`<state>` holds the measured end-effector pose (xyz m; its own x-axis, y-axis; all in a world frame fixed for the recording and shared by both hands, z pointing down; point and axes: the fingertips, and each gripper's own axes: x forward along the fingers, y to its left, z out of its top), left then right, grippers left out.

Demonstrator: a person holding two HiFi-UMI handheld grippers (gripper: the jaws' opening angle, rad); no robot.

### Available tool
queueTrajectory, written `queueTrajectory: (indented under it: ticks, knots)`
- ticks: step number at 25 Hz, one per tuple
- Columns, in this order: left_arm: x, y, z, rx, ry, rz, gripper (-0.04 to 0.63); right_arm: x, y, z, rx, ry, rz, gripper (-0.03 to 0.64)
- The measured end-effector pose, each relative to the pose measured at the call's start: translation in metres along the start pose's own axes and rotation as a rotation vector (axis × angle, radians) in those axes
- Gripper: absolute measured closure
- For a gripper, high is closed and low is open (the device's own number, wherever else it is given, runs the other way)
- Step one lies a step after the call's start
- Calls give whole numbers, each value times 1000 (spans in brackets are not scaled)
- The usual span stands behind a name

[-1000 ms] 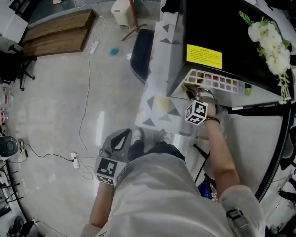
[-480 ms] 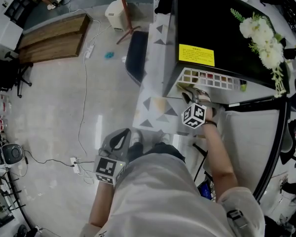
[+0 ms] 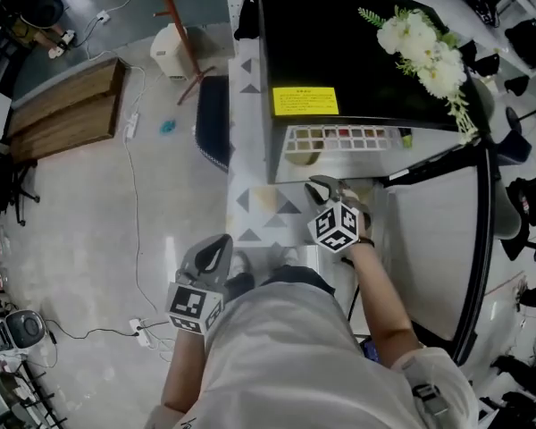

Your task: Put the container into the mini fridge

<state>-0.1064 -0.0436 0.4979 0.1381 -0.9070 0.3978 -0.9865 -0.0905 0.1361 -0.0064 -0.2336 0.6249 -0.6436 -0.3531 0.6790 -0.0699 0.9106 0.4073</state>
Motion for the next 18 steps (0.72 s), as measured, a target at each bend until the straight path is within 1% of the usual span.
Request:
queueTrajectory:
  ticks: [3, 6, 12, 18]
  knots:
    - [9, -2, 6, 6, -10, -40, 592, -25, 0, 9, 104, -37, -11, 585]
    - [19, -4, 13, 13, -21, -80, 592, -53, -2, 19, 182, -81, -32, 612]
    - [37, -12, 23, 43, -31, -159, 592, -98, -3, 26, 322, -138, -61, 614]
    - [54, -30, 39, 74, -52, -254, 592, -143, -10, 34, 450, -235, -116, 614]
